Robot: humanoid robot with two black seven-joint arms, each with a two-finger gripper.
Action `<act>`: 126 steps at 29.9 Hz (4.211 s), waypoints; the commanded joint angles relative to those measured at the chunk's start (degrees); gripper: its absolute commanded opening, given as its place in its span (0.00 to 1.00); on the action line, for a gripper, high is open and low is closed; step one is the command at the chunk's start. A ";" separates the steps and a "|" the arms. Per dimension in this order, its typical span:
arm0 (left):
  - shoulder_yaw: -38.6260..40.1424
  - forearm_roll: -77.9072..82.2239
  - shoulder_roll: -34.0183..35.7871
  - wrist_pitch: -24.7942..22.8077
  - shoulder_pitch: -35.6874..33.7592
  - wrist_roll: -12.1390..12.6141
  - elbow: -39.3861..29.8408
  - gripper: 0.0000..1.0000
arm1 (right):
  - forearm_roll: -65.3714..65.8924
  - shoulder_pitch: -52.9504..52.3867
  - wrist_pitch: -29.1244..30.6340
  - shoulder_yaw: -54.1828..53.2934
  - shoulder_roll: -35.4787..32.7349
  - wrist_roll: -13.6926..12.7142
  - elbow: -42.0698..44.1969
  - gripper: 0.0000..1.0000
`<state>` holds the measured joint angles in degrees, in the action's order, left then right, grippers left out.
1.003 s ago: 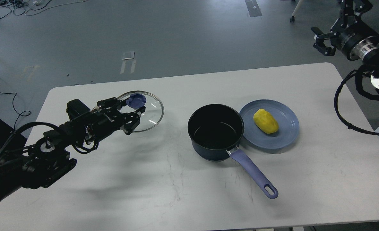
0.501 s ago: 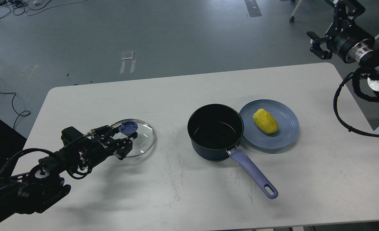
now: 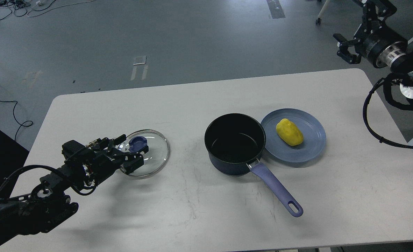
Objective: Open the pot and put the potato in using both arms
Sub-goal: 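Release the lid and raise the left arm away, then reach the right gripper to the yellow potato on the plate, then grasp the yellow potato with the right gripper and lift it, then carry the potato over the saucepan and drop it inside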
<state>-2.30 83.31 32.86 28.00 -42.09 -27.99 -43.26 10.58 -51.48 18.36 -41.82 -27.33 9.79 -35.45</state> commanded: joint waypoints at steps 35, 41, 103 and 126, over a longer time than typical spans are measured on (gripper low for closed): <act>29.37 -74.17 -1.39 -29.14 -18.21 25.26 -5.00 0.99 | 62.45 -12.95 -11.41 52.44 -4.41 16.57 -14.83 1.00; 29.37 -74.17 -1.22 -31.25 -17.06 25.17 -5.00 0.99 | 62.63 -12.86 -11.68 54.91 -3.08 16.48 -14.30 1.00; 28.40 -72.94 -1.30 -31.25 -15.57 22.19 -5.08 0.99 | 64.21 -22.35 -18.44 58.34 1.20 15.96 -21.41 0.00; 28.49 -73.03 0.54 -31.25 -14.78 22.19 -5.17 0.99 | 58.95 -19.63 -18.36 61.68 6.41 15.26 -23.52 1.00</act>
<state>26.20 10.28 33.49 -3.26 -57.21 -5.80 -48.39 71.15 -71.13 -0.36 19.89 -20.54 25.62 -58.60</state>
